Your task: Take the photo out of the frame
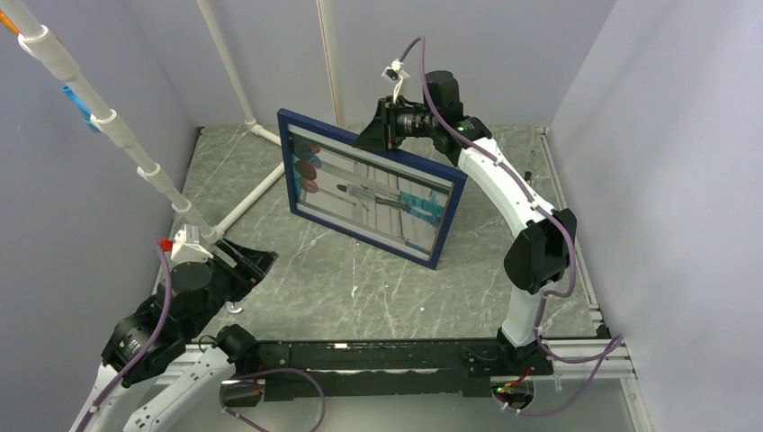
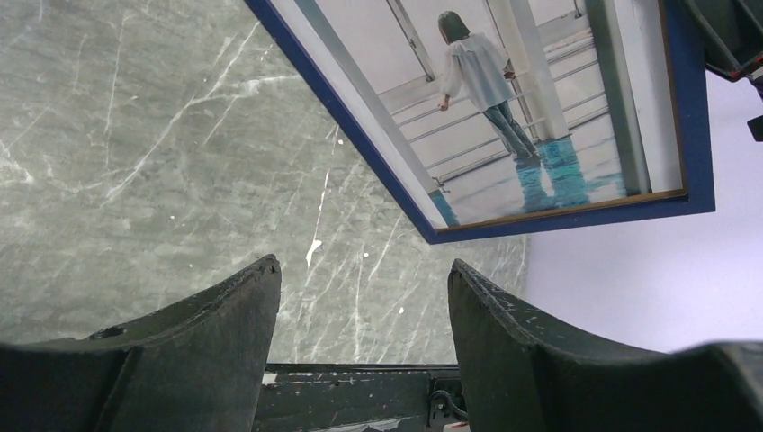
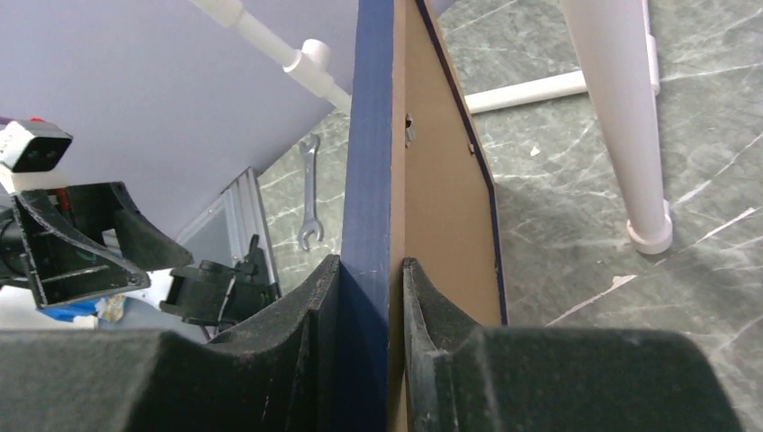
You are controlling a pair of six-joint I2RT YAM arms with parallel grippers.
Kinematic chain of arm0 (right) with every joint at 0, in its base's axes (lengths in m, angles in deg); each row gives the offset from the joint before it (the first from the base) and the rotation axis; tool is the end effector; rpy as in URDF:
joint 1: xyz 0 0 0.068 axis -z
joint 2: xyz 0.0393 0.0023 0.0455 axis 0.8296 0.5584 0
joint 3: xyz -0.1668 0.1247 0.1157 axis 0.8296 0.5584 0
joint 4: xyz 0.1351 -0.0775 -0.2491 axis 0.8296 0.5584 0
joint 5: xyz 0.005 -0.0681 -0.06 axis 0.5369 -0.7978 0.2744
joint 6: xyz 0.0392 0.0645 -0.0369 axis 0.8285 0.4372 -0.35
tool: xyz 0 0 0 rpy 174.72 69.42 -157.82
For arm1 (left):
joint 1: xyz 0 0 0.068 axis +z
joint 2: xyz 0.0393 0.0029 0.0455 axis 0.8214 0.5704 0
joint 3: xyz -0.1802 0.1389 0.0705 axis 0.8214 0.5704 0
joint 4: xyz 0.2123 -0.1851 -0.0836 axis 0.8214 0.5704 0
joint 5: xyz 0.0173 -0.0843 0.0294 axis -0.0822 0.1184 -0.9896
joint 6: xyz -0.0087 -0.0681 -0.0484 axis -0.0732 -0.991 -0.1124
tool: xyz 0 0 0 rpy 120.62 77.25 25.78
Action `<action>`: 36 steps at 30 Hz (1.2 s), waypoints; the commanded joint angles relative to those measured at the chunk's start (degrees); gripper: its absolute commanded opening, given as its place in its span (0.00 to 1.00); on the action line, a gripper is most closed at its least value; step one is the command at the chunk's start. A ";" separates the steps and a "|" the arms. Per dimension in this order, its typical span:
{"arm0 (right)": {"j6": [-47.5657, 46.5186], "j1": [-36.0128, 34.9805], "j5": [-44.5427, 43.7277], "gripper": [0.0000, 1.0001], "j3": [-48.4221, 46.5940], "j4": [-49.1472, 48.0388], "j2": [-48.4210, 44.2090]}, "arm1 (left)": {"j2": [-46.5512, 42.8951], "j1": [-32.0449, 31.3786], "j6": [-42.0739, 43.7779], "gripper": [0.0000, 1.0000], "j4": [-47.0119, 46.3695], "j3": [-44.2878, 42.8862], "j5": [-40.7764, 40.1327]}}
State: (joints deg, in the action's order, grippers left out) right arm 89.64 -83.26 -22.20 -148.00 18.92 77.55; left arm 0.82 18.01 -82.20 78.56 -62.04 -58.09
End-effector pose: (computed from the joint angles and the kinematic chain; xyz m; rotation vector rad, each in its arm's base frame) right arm 0.4090 0.2703 0.3309 -0.7159 1.9393 1.3023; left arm 0.1249 -0.0641 0.3242 -0.7311 1.9537 -0.8029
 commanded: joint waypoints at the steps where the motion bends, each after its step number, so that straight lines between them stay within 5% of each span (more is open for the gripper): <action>1: 2.53 -3.76 -0.80 0.00 10.44 11.60 9.85 | -0.15 -0.22 0.91 0.71 -1.60 -1.47 0.03; 7: 8.32 -3.93 4.27 0.00 14.63 4.01 11.62 | -0.31 -0.17 0.67 0.71 -1.72 -1.58 0.27; 11: 2.55 -1.84 2.60 0.00 15.44 9.22 10.59 | -0.73 -0.20 0.72 0.71 -0.92 -2.27 -0.07; 15: -8.83 -1.12 -9.44 0.00 13.54 20.37 7.69 | -1.38 -0.23 1.10 0.71 -1.83 -1.57 -0.29; 21: -18.04 0.87 -7.39 0.00 14.27 24.90 4.31 | 0.21 -0.21 1.85 0.73 -3.94 -0.23 0.97; 24: -24.15 1.23 -6.63 0.00 6.40 30.78 8.37 | 1.44 -0.20 3.89 0.75 -6.08 0.55 1.49; 30: -24.68 -1.90 -11.34 0.00 1.81 31.62 8.35 | 5.30 -0.09 19.86 0.88 -26.84 7.62 3.79; 36: -22.40 -4.12 -14.51 0.00 8.25 26.02 1.92 | 22.86 0.04 20.53 0.92 -20.55 -11.42 -2.09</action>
State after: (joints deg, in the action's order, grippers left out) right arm 70.50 -82.38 -33.41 -148.22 23.48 76.39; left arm 14.28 18.01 -66.03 61.38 -59.78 -56.88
